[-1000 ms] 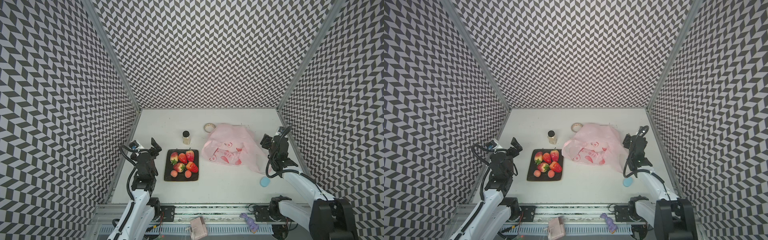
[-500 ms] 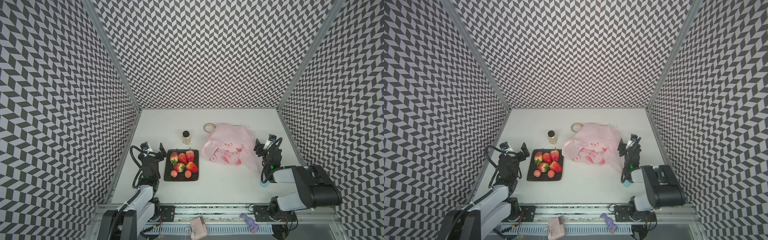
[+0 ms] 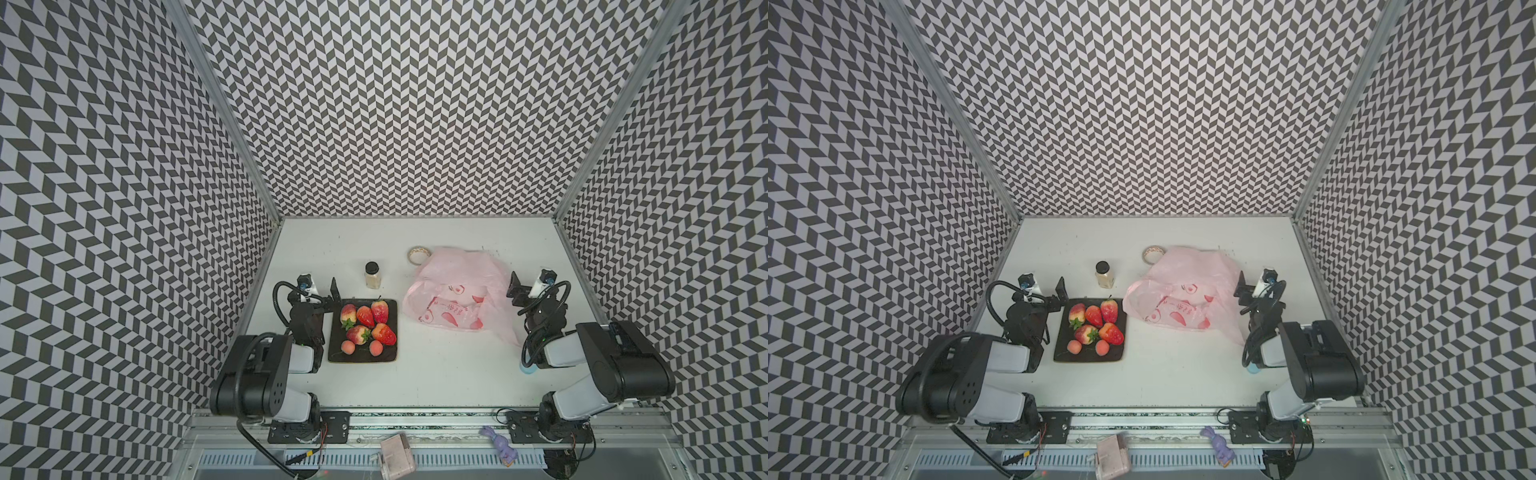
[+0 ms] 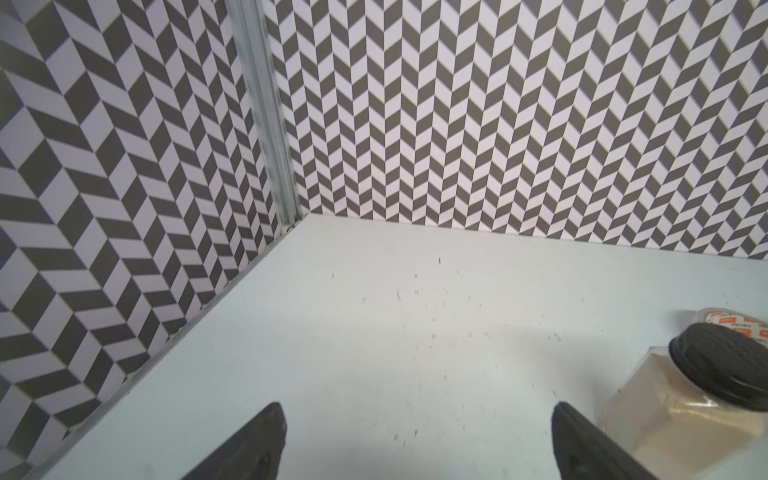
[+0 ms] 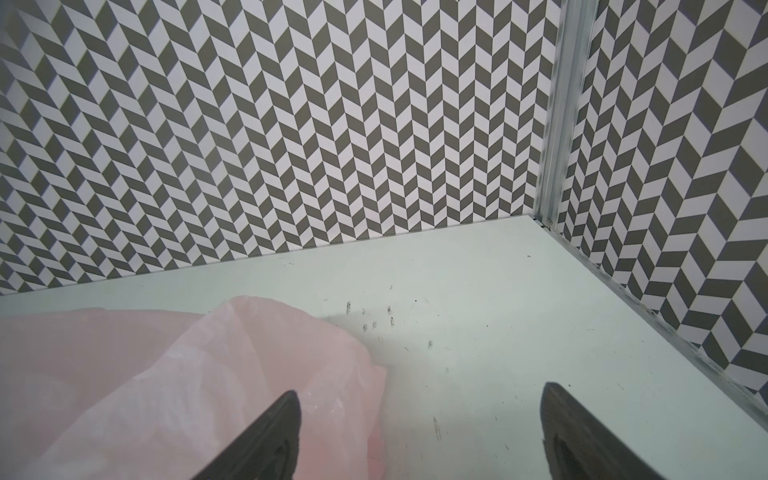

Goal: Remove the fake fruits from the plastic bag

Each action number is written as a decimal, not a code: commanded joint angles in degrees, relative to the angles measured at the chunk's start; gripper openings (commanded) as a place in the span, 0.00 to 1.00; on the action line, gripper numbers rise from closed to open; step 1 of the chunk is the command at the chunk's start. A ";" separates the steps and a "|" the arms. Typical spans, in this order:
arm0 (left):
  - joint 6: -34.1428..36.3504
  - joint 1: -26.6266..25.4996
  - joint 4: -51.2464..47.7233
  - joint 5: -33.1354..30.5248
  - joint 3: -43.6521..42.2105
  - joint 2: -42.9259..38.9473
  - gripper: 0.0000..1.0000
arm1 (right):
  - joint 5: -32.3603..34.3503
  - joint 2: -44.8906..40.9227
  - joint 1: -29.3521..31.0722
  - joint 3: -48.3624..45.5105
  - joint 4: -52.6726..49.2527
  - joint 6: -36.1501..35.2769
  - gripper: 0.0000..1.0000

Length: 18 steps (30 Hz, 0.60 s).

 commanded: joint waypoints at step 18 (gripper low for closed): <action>1.62 -0.72 -1.76 -1.64 5.52 2.27 1.00 | -0.12 0.91 -0.31 -0.31 4.55 -0.46 0.97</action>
